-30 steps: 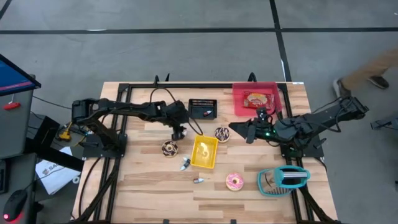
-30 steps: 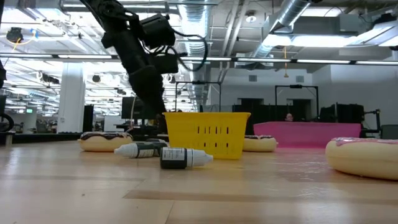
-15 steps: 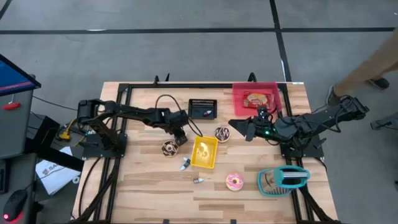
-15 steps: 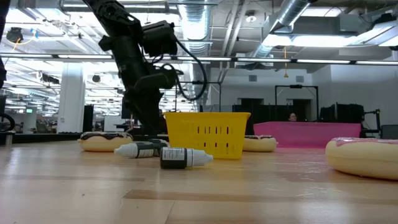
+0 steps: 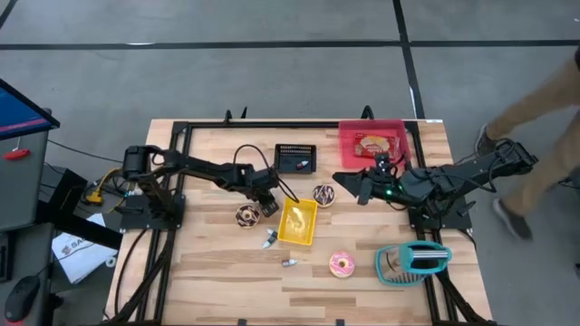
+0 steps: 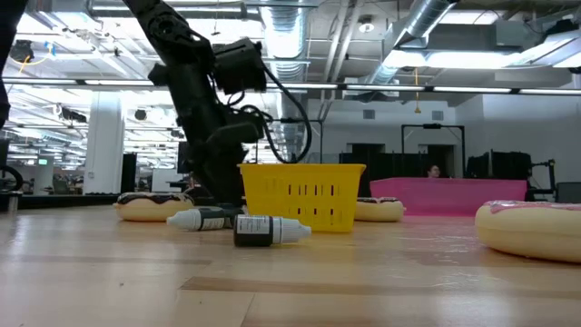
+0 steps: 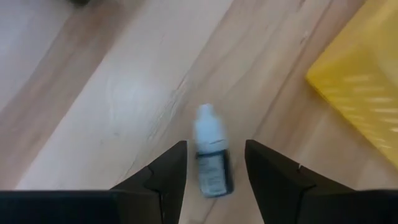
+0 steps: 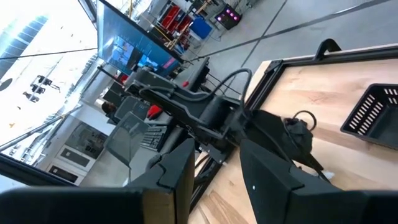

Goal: Pick & Place Food Item
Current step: Put the top green food coloring bottle into the black bin

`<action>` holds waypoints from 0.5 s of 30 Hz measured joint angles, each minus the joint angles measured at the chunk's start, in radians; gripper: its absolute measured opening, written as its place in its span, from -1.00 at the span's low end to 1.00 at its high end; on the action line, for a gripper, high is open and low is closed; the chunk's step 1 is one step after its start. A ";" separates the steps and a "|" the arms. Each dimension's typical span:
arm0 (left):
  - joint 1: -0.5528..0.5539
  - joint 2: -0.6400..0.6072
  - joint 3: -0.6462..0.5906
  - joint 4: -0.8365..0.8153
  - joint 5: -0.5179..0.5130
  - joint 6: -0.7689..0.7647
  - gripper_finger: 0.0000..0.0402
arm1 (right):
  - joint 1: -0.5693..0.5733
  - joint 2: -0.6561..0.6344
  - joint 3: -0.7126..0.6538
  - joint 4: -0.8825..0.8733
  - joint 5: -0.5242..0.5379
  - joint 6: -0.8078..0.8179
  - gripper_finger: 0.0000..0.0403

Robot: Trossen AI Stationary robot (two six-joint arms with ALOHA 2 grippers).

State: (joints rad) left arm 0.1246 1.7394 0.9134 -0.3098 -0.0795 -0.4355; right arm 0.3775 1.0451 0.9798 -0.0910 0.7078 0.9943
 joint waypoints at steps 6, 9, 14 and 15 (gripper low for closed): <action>0.007 0.047 0.004 0.019 -0.009 -0.013 -0.30 | 0.001 0.000 0.000 0.003 -0.003 0.000 -0.39; 0.014 0.051 0.003 0.017 -0.008 -0.017 -0.47 | 0.001 0.000 0.000 0.006 -0.003 0.000 -0.39; 0.030 0.033 0.001 0.018 0.001 -0.010 -0.71 | 0.001 0.000 0.000 0.006 -0.003 0.000 -0.39; 0.036 0.030 0.001 0.018 0.010 -0.003 -0.71 | 0.001 0.000 0.000 0.005 -0.003 0.000 -0.39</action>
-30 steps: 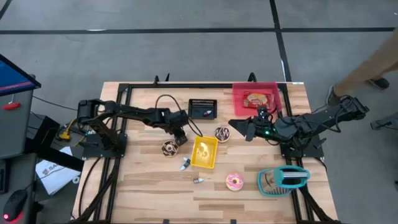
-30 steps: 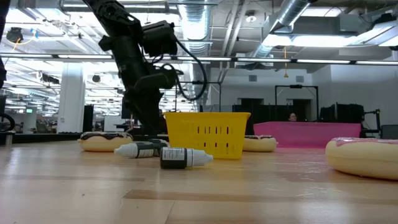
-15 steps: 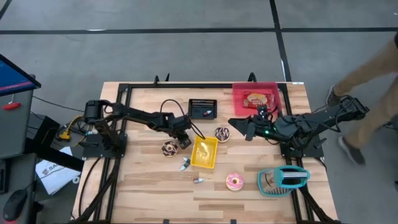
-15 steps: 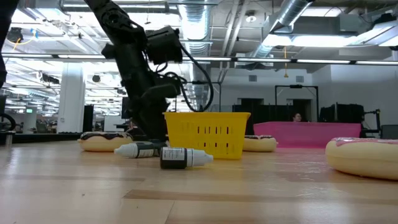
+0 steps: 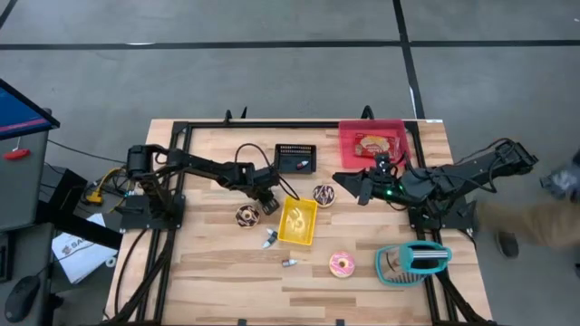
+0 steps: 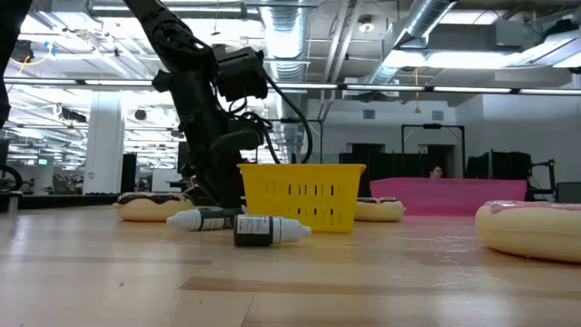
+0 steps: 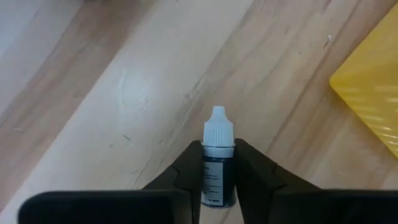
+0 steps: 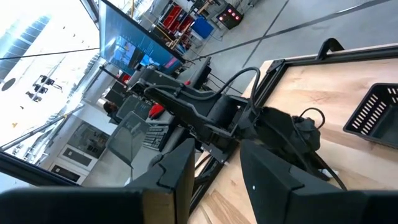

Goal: Pick & Place Food Item
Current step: Put the top green food coloring bottle into the black bin

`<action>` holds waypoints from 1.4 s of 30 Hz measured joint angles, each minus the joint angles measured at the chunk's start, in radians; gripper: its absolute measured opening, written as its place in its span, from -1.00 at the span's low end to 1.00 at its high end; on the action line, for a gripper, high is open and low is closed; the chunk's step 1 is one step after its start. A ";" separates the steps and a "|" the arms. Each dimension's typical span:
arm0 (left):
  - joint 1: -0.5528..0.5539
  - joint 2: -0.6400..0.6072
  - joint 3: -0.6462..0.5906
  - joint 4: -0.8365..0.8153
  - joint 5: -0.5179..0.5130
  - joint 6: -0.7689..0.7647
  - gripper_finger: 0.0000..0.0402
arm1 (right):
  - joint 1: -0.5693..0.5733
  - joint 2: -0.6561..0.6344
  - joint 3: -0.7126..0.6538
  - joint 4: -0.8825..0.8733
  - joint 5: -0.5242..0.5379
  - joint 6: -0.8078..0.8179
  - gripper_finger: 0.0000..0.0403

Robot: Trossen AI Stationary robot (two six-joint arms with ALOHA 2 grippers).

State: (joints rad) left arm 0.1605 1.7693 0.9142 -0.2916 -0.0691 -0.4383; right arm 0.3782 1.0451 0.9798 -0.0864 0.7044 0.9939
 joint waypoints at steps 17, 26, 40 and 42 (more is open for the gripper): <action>0.179 -0.231 -0.002 0.206 0.143 0.011 -0.69 | -0.002 0.000 0.000 0.022 0.001 -0.015 -0.39; 0.313 -0.098 0.052 0.363 0.174 0.011 -0.67 | -0.031 0.000 0.000 0.024 0.003 -0.036 -0.39; 0.315 -0.030 0.134 0.300 0.155 0.144 -0.46 | -0.041 0.002 0.000 -0.094 0.003 0.025 -0.39; 0.315 -0.047 0.134 0.277 0.154 0.146 -0.37 | -0.038 0.002 0.000 -0.134 0.001 0.051 -0.39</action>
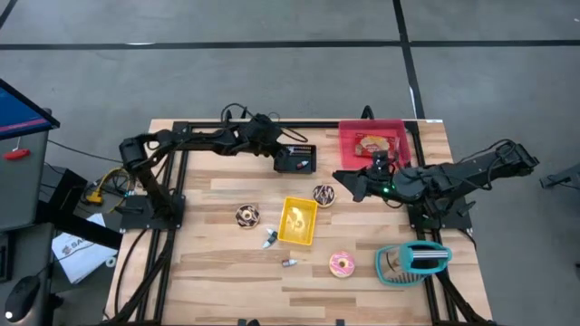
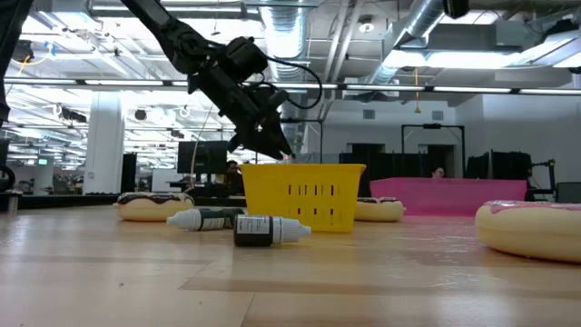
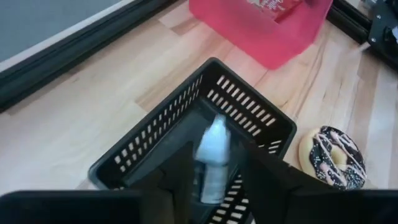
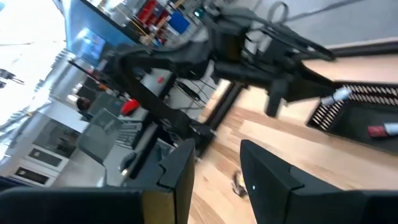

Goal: Pick & Place Food Item
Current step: Put the top green food coloring bottle into the black bin, then adjust the yellow bin

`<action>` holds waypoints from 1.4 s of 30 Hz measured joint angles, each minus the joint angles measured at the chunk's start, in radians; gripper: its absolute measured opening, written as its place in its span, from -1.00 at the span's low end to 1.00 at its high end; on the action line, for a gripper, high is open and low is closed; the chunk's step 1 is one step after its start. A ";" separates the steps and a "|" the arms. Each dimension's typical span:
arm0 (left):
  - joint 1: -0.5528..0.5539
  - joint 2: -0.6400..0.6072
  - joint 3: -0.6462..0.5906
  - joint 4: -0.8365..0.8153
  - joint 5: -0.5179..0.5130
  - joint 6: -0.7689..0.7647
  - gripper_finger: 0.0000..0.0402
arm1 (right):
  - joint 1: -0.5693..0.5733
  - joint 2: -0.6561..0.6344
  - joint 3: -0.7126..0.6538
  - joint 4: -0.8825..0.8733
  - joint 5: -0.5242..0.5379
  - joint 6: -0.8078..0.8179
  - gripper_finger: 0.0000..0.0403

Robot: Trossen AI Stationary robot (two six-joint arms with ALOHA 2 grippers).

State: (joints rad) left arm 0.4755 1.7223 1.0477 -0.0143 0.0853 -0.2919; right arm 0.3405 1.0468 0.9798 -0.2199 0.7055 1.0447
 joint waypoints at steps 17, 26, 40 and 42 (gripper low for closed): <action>-0.007 -0.165 0.000 -0.112 -0.003 0.025 -0.14 | 0.039 0.164 0.000 -0.364 -0.232 0.357 -0.39; -0.065 -0.337 0.000 -0.230 -0.038 0.074 -0.23 | -0.011 0.406 0.028 -0.349 -0.417 0.564 -0.54; -0.087 -0.435 -0.001 -0.325 -0.041 0.078 -0.72 | -0.129 0.546 0.095 -0.448 -0.459 0.571 -0.99; -0.090 -0.440 -0.001 -0.320 -0.041 0.078 -0.76 | -0.154 0.545 0.095 -0.447 -0.467 0.549 -1.00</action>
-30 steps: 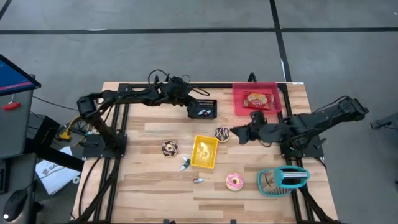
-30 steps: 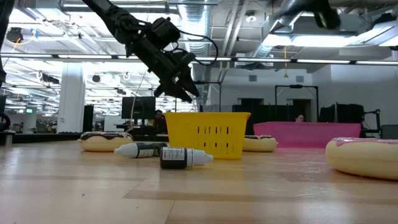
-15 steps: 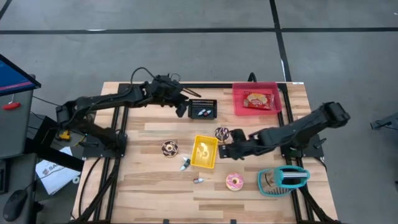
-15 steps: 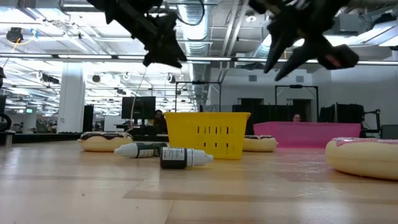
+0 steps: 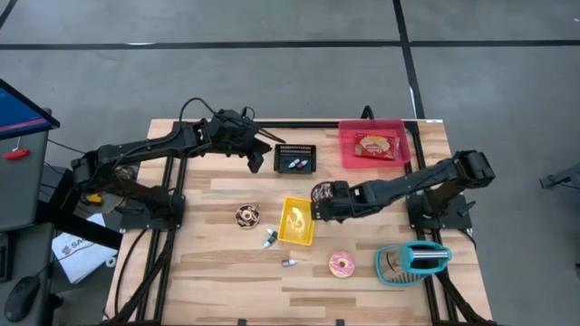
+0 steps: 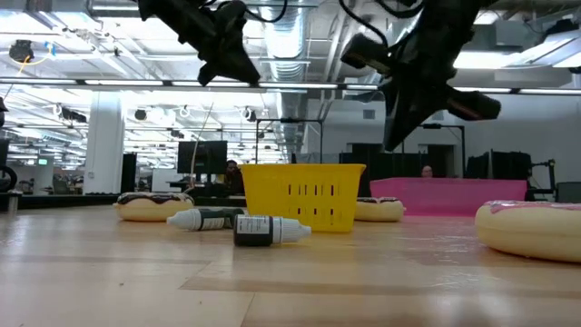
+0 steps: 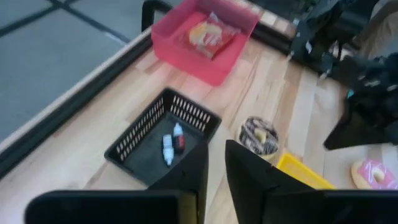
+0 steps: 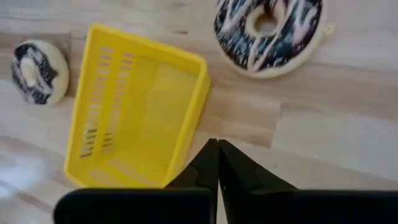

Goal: Pick & Place Food Item
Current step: Adjust the yellow bin

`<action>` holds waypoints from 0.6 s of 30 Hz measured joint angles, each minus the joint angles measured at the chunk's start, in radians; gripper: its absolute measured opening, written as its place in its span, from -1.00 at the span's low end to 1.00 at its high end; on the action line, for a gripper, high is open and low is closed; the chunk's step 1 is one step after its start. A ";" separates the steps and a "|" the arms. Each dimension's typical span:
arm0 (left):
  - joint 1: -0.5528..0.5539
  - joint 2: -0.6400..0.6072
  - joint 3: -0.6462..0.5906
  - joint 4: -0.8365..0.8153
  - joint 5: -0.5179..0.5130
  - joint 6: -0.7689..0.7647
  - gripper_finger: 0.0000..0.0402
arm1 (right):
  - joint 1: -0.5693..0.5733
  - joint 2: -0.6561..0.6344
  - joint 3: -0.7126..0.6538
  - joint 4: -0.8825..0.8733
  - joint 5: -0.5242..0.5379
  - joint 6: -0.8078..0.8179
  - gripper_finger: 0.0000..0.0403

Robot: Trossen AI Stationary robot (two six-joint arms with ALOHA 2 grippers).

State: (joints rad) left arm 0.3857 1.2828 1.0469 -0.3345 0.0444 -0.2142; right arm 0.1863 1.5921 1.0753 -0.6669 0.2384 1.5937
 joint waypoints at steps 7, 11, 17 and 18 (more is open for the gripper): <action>-0.009 -0.002 0.000 -0.001 0.001 0.000 -0.84 | -0.099 0.000 0.000 -0.006 -0.031 -0.103 -1.00; -0.009 -0.002 0.000 -0.003 0.001 0.000 -0.85 | -0.127 0.000 0.000 -0.006 -0.059 -0.141 -1.00; -0.009 -0.002 0.000 -0.004 0.001 0.000 -0.85 | -0.149 0.087 0.000 0.072 -0.143 -0.196 -1.00; -0.009 -0.002 0.000 -0.007 0.002 -0.001 -0.85 | -0.147 0.102 0.000 0.075 -0.148 -0.201 -1.00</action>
State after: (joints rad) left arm 0.3767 1.2808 1.0473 -0.3411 0.0460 -0.2152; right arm 0.0396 1.6945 1.0756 -0.5916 0.0904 1.3931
